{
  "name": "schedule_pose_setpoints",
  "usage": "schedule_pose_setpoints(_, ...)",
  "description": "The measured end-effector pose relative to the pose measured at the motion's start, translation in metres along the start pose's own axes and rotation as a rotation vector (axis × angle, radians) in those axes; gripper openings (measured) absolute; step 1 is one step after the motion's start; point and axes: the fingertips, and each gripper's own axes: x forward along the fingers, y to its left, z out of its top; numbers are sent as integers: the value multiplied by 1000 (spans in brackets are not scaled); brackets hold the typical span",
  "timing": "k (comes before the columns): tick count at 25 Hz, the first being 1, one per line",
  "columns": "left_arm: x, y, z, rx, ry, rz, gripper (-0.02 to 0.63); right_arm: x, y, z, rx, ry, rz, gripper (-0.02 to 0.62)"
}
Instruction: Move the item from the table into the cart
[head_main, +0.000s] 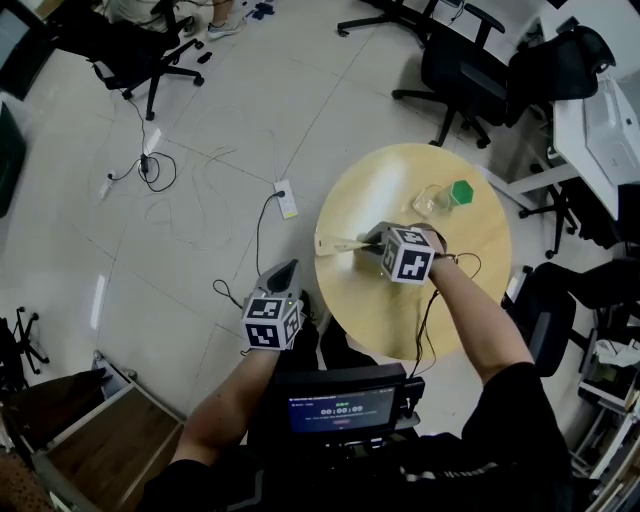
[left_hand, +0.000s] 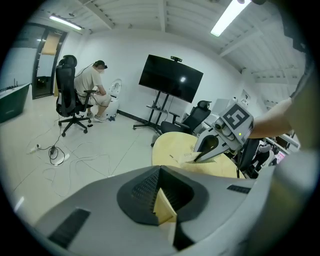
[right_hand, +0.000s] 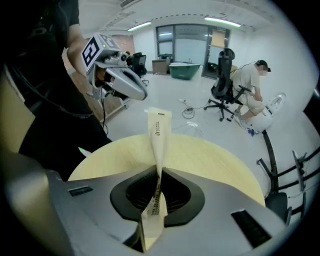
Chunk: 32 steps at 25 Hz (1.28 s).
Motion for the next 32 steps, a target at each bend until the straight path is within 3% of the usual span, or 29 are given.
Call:
schedule_pose_setpoints(5, -22, -55, 38, 78, -53, -44, 8, -95, 14, 17, 163, -194, -136, 18)
schedule_pose_setpoints(13, -115, -141, 126, 225, -252, -131, 8, -267, 64, 47, 349, -476, -394, 18)
schedule_pose_setpoints(18, -158, -198, 164, 239, -372, -202, 7, -369, 105, 48, 463, -702, -577, 18)
schedule_pose_setpoints(21, -185, -241, 182, 260, -458, -303, 8, -420, 133, 45, 536, -860, -647, 18)
schedule_pose_setpoints(23, -191, -274, 188, 270, -496, -371, 8, -449, 151, 37, 516, -897, -701, 18)
schedule_pose_setpoints(26, -194, -318, 192, 253, -515, -403, 8, -491, 178, 23, 475, -945, -787, 18)
schedule_pose_setpoints(29, -191, -366, 199, 257, -514, -443, 7, -538, 200, 0, 501, -1035, -865, 18)
schedule_pose_setpoints(32, -184, -401, 203, 269, -500, -487, 7, -564, 216, -24, 512, -1034, -943, 18)
